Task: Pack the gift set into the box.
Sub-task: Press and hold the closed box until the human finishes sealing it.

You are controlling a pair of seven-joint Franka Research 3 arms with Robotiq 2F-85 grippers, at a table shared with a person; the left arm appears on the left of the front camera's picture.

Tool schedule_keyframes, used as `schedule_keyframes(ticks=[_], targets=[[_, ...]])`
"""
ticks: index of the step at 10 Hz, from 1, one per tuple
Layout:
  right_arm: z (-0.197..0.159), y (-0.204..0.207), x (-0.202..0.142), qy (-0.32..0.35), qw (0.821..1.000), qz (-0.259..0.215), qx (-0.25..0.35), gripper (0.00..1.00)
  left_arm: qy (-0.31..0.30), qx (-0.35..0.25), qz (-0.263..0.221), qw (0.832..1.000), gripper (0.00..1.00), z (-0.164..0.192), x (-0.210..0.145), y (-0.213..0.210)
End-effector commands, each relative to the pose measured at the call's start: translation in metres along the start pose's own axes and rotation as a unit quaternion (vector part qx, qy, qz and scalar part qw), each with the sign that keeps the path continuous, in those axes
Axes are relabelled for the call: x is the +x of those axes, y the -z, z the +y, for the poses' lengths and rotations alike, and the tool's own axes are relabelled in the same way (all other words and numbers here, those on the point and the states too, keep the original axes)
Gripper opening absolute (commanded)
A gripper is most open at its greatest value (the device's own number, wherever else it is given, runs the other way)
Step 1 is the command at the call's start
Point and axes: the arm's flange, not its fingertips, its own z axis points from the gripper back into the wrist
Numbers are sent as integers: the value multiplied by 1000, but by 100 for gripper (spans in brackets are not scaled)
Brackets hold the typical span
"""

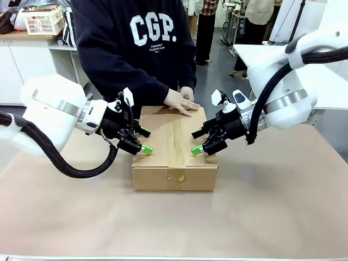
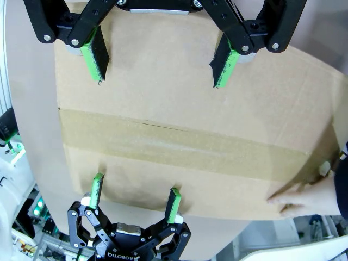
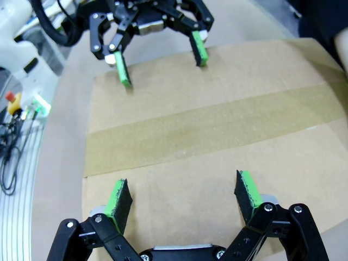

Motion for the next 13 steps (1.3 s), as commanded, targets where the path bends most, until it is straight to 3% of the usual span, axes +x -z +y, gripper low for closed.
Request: schedule_keyframes(ticks=[1,13], targets=[[0,1,1,4,1000,7,-4,100,-6,-2,2,1000,100,-1,0,-1],[0,1,1,4,1000,7,-4,100,-6,-2,2,1000,100,-1,0,-1]])
